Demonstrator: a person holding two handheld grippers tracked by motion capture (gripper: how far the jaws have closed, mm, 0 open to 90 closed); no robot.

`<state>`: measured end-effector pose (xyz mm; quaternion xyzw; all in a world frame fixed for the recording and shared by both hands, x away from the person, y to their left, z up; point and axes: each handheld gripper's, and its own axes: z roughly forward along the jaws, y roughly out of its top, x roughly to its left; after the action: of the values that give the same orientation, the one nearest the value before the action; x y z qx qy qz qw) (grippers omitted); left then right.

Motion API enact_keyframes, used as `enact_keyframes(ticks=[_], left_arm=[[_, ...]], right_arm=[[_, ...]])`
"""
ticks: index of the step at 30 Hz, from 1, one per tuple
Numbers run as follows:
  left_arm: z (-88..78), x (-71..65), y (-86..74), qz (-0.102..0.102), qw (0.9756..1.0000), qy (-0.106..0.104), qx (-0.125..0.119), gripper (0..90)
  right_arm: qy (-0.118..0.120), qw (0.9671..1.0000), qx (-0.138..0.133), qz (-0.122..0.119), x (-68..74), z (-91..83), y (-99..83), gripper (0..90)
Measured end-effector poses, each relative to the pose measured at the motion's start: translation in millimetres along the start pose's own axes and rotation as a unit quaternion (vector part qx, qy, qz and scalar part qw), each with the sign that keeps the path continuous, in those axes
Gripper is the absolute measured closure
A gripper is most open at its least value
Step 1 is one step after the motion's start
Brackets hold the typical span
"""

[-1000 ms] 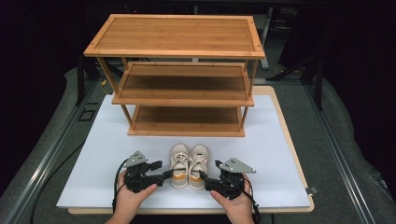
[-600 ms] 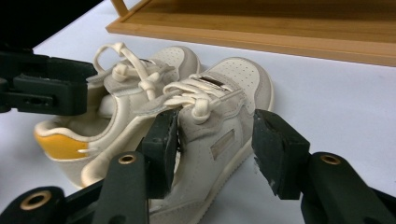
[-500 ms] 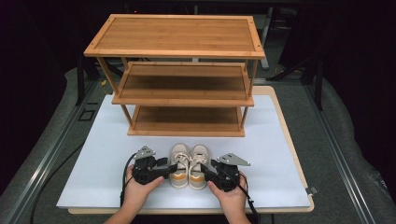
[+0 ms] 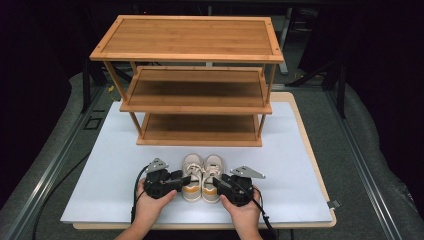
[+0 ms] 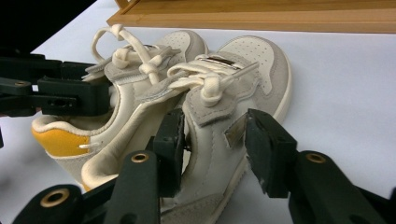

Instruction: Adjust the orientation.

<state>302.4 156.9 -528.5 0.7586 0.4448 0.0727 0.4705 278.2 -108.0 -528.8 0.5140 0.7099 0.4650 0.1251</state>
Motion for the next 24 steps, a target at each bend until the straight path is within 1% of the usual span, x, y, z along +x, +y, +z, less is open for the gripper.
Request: enact_keyframes(ticks=[1, 3, 9, 12, 13, 18, 20, 24], left_arm=[[-0.7, 0.0, -0.1, 0.001, 1.0, 0.0, 0.001, 50.6], [-1.5, -0.2, -0.1, 0.001, 1.0, 0.0, 0.004, 50.9], [-8.6, 3.0, -1.1, 0.0, 0.9999, 0.001, 0.013, 52.0], [-11.1, 4.5, -2.7, -0.002, 0.9999, 0.001, 0.012, 52.7], [-11.6, 4.6, -3.3, -0.002, 0.9999, 0.001, 0.011, 52.7], [-11.6, 6.9, -5.5, -0.007, 1.0, -0.006, 0.002, 52.2], [-11.6, 7.3, -6.8, -0.007, 0.9999, -0.008, -0.004, 51.5], [-11.6, 7.6, -7.8, -0.005, 0.9999, -0.007, -0.008, 50.5]], right_arm=[[0.002, 1.0, -0.004, 0.001, -0.3, 0.5, -0.2, 59.0], [0.008, 0.9999, -0.002, 0.008, -0.6, 1.1, 0.1, 60.5], [0.015, 0.9998, -0.005, 0.01, 3.6, 2.2, -2.1, 60.8], [0.019, 0.9998, -0.005, 0.011, 7.1, 2.9, -3.2, 60.6], [0.02, 0.9998, -0.004, 0.008, 7.0, 2.8, -3.2, 60.6], [0.03, 0.9995, -0.001, 0.009, 3.9, 2.5, -2.3, 59.0], [0.032, 0.9995, -0.001, 0.004, 3.3, 2.3, -2.0, 57.8], [0.03, 0.9995, -0.011, -0.004, 2.6, 1.8, -3.5, 54.2]])
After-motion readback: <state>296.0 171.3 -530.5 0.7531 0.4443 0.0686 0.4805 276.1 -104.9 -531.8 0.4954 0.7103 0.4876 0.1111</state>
